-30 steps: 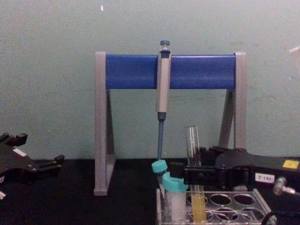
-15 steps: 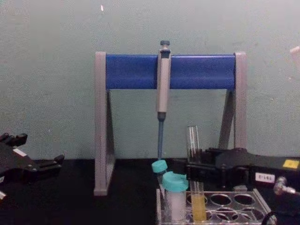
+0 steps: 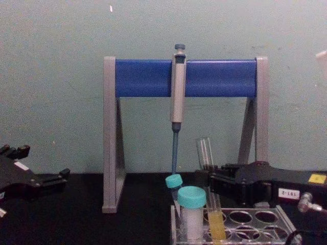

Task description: Pick up the test tube from the test tube rack, shake it, then place it back into the test tube rack.

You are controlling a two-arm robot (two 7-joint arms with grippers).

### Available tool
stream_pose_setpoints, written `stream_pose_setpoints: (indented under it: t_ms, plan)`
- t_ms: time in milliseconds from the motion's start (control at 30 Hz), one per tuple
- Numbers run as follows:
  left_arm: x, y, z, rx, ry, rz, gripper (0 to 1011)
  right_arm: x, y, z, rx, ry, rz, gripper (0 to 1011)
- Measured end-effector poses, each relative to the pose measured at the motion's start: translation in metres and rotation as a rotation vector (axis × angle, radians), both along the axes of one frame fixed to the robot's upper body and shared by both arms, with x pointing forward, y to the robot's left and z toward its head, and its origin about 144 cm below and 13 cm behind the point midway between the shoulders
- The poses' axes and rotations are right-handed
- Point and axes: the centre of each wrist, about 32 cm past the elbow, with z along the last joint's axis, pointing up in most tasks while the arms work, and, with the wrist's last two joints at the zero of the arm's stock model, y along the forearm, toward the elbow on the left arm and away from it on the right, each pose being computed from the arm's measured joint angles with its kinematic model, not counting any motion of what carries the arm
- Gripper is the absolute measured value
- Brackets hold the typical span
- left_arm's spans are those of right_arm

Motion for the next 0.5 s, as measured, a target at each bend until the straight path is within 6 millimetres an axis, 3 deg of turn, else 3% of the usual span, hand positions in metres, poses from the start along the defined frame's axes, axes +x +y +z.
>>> stream_pose_setpoints:
  t_ms: [500]
  plan:
    - [0.0,0.0,0.0,0.0,0.0,0.0,1001,0.0,0.0,0.0,0.0,0.0,0.0,229]
